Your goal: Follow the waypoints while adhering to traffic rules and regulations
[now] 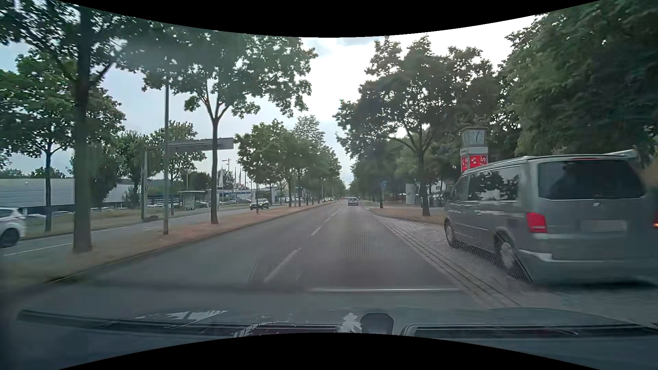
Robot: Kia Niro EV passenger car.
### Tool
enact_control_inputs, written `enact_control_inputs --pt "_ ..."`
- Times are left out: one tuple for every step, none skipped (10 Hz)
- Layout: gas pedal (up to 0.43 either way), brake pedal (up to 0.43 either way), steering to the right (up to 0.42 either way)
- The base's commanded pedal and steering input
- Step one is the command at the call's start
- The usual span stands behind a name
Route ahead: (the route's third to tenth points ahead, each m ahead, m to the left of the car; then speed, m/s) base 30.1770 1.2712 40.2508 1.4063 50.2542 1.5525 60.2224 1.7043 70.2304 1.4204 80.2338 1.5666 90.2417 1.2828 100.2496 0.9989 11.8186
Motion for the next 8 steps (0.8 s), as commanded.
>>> enact_control_inputs --pt "0.098 0.0 -0.003" --pt "0.098 0.0 -0.002" --pt "0.098 0.0 -0.002" --pt "0.098 0.0 -0.002" --pt "0.098 0.0 -0.002" --pt "0.098 0.0 -0.001" --pt "0.098 0.0 -0.002" --pt "0.098 0.0 -0.002"
